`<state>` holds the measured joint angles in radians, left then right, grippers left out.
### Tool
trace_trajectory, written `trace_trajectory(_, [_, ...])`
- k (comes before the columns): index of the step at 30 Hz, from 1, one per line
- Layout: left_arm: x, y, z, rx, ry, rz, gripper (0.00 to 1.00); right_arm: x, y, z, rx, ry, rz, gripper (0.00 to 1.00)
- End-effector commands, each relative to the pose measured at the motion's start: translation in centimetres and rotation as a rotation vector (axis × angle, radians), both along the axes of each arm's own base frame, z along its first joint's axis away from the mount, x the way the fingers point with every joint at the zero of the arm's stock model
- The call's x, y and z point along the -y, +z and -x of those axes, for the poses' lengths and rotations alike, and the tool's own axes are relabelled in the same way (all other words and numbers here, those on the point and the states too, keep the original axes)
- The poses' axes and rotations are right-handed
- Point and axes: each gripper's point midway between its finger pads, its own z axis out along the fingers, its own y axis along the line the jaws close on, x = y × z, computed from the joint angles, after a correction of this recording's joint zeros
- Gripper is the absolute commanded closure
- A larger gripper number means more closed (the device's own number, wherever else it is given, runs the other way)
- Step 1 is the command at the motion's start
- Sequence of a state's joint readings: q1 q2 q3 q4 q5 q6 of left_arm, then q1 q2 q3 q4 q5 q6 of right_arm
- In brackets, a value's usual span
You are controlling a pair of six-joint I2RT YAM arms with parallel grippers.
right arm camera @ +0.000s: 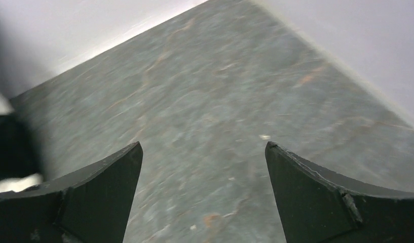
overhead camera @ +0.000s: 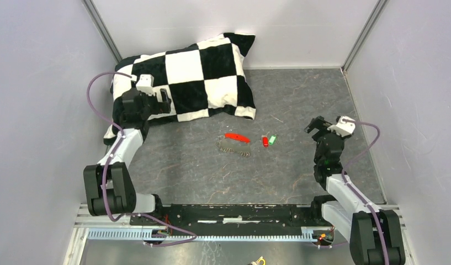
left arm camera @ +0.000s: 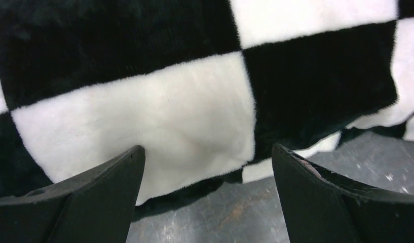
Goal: Put the keys on the keyring
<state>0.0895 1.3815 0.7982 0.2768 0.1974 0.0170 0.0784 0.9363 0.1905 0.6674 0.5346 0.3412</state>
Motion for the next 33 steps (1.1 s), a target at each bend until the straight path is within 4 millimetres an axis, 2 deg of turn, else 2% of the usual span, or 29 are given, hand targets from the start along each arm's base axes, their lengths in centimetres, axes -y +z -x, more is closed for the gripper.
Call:
trace_trajectory(1, [1.6, -2.4, 4.6, -0.277, -0.131, 0.000, 0.00, -8.4, -0.8, -1.4, -0.120, 0.404, -0.096, 0.02])
trace_trajectory(2, [2.0, -2.1, 4.9, -0.292, -0.148, 0.016, 0.00, -10.4, -1.2, -1.0, -0.149, 0.469, -0.093, 0.02])
trace_trajectory(6, [3.4, -1.6, 6.3, -0.374, -0.206, 0.077, 0.00, -18.2, -2.5, 1.6, -0.219, 0.670, -0.082, 0.18])
trace_trajectory(10, [4.3, -0.7, 7.7, -0.404, -0.267, 0.088, 0.00, -22.8, -5.0, 3.3, -0.312, 0.800, -0.149, 0.25])
trace_trajectory(13, [4.7, -0.5, 8.8, -0.410, -0.306, 0.073, 0.00, -25.4, -6.8, 3.7, -0.376, 0.887, -0.185, 0.31])
trace_trajectory(15, [4.9, -0.3, 9.5, -0.415, -0.325, 0.068, 0.00, -26.8, -7.4, 3.7, -0.409, 0.936, -0.193, 0.39])
trace_trajectory(19, [5.0, -0.1, 10.4, -0.418, -0.342, 0.053, 0.00, -29.0, -7.6, 4.0, -0.420, 1.001, -0.201, 0.51])
trace_trajectory(23, [5.3, 0.1, 10.9, -0.417, -0.357, 0.058, 0.00, -30.2, -7.8, 4.4, -0.435, 1.024, -0.200, 0.53])
trace_trajectory(33, [5.5, 0.6, 11.6, -0.415, -0.365, 0.060, 0.00, -29.9, -10.2, 4.2, -0.525, 0.971, -0.138, 0.53])
